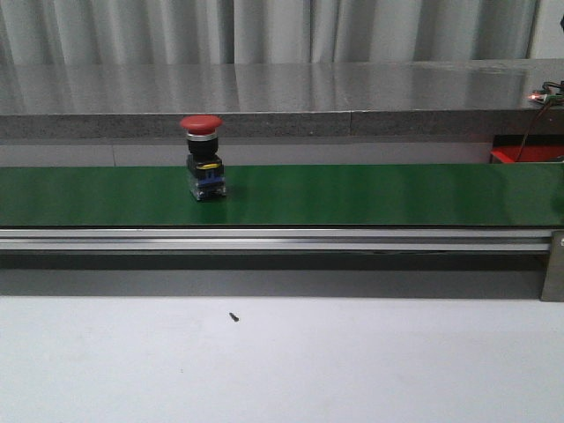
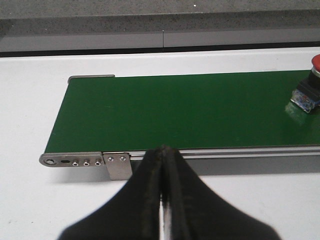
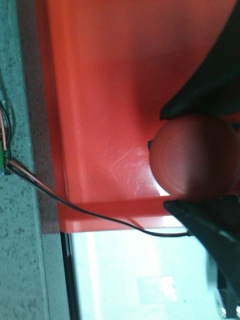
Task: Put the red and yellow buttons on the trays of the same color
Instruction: 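Carry the red button into the red tray and open the right gripper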
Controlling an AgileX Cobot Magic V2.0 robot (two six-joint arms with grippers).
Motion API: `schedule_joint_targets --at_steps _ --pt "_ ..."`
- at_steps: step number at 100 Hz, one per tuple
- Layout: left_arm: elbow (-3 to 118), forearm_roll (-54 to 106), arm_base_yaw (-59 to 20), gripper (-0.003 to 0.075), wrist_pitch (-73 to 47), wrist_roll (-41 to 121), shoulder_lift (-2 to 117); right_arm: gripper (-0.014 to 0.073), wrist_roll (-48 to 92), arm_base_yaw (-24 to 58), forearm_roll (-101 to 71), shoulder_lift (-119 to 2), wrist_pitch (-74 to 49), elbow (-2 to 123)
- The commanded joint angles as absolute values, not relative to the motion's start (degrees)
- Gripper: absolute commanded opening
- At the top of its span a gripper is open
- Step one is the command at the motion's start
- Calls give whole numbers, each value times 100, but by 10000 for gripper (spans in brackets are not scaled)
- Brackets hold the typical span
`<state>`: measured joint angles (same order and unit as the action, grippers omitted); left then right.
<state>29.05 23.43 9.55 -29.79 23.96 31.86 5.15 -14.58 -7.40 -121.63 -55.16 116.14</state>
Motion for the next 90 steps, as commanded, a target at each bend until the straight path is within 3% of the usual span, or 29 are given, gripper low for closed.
schedule_joint_targets --at_steps 1,54,64,74,79,90 --pt "3060 2458 916 -20 -2580 2391 3191 -2 540 -1475 -782 -12104 -5343 11965" --pt "3060 2458 916 -20 -2580 2391 3191 15 540 -1475 -872 -12887 -5129 12007" --pt "3060 2458 916 -20 -2580 2391 3191 150 540 -1475 -872 -12892 -5130 12007" --pt "3060 2458 916 -20 -2580 2391 3191 400 540 -1475 -872 -12871 -5126 12054" --pt "3060 2458 916 -20 -2580 2391 3191 485 540 -1475 -872 -12827 -5095 12054" --pt "3060 2458 916 -20 -2580 2391 3191 528 540 -1475 -872 -12676 -5067 12054"
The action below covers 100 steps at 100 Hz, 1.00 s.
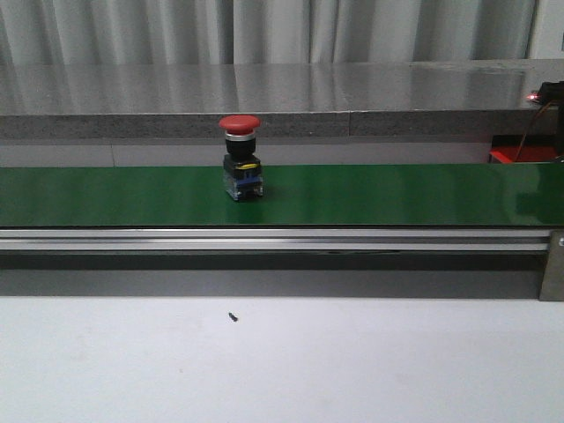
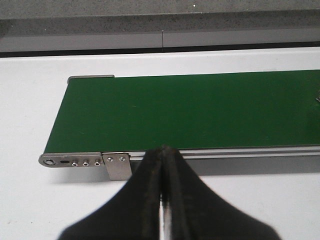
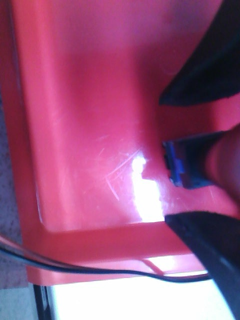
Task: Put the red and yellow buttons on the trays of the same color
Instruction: 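Carry the red button into the red tray and open the right gripper, then move the right gripper back above the second red button on the belt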
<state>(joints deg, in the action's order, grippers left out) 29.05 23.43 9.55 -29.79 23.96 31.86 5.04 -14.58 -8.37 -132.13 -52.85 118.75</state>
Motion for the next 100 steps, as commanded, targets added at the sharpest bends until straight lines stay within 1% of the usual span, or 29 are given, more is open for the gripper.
schedule_joint_targets --at_steps 1,21,33,51,59,71,100 --pt "3060 2458 916 -20 -2580 2391 3191 526 546 -1475 -872 -12649 -5067 12054" --pt "3060 2458 916 -20 -2580 2391 3191 517 758 -1468 -874 -12206 -5298 12048" --pt "3060 2458 916 -20 -2580 2391 3191 517 1044 -1428 -983 -11973 -5683 12048" --pt "3060 2458 916 -20 -2580 2391 3191 517 2590 -1311 -1782 -11731 -6575 12048" --pt "3060 2458 916 -20 -2580 2391 3191 517 3033 -1250 -2102 -11698 -7018 12048" --pt "3060 2458 916 -20 -2580 2391 3191 517 3093 -1149 -2365 -11696 -7532 12005" --pt "3060 2458 916 -20 -2580 2391 3191 517 2873 -735 -2729 -11673 -7636 11884"
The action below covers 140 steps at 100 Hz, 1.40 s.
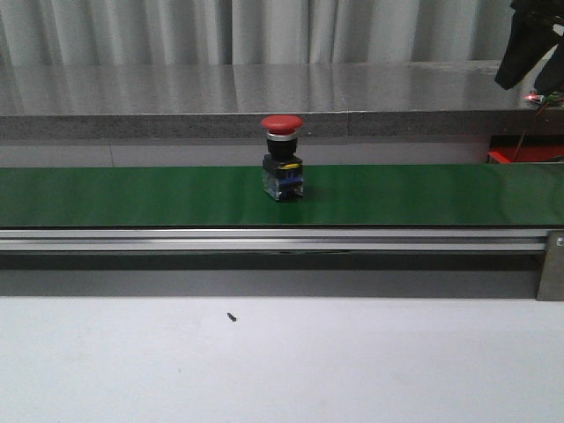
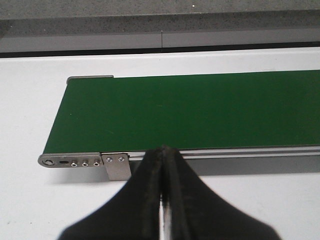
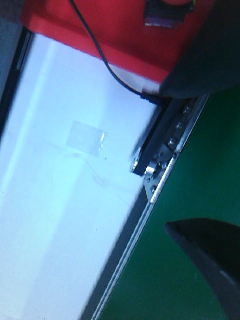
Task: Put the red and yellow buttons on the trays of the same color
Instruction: 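Move the right gripper back above the second red button on the belt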
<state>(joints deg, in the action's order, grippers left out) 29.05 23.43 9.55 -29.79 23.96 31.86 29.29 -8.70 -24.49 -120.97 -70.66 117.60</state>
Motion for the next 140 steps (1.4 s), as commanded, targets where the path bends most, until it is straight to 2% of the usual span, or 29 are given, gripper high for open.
schedule_joint_targets --at_steps 1,31,93,140 --pt "3060 2458 916 -20 -2580 2391 3191 517 2865 -705 -2729 -11667 -7636 11884" --pt "3060 2458 916 -20 -2580 2391 3191 517 2511 -208 -2606 -11261 -7636 11674" --pt "3060 2458 916 -20 -2580 2391 3191 517 2108 684 -2576 -10098 -6812 9407" --pt "3060 2458 916 -20 -2580 2391 3191 517 821 1608 -1188 -10103 -6255 9295"
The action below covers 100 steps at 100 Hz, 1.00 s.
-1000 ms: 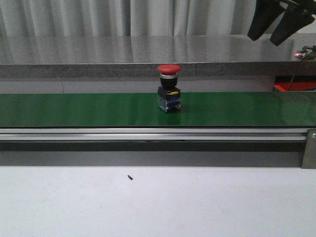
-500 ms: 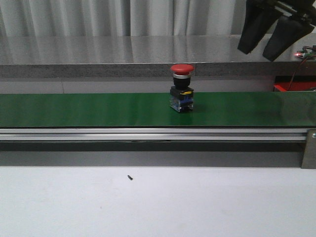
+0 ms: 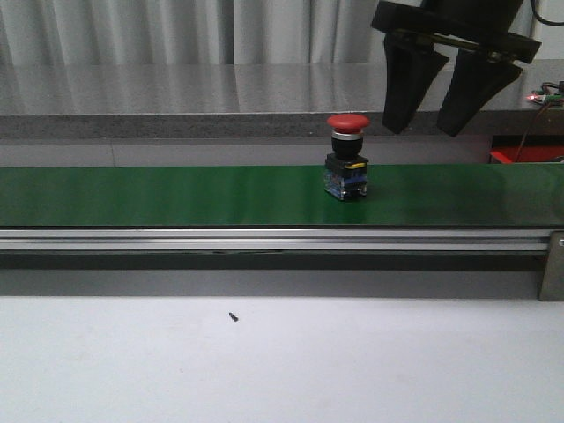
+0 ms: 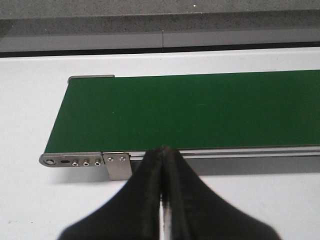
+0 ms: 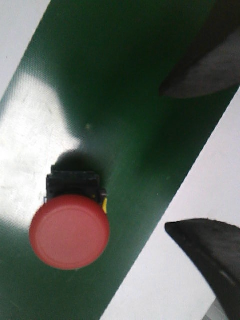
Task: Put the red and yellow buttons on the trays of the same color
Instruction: 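Move the right gripper back above the second red button on the belt, then lower the right gripper and close on the red button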
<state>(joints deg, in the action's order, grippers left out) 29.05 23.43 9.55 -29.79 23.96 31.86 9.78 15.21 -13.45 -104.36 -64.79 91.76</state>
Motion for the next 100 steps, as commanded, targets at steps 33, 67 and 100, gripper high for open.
schedule_joint_targets --at_steps 33,67,100 --pt "3060 2458 916 -20 -2580 2391 3191 517 846 1906 -942 -10279 -6215 9295" --pt "3060 2458 916 -20 -2580 2391 3191 517 846 1951 -942 -10619 -5603 9295" --pt "3060 2458 916 -20 -2580 2391 3191 432 841 1934 -905 -10867 -5298 9305"
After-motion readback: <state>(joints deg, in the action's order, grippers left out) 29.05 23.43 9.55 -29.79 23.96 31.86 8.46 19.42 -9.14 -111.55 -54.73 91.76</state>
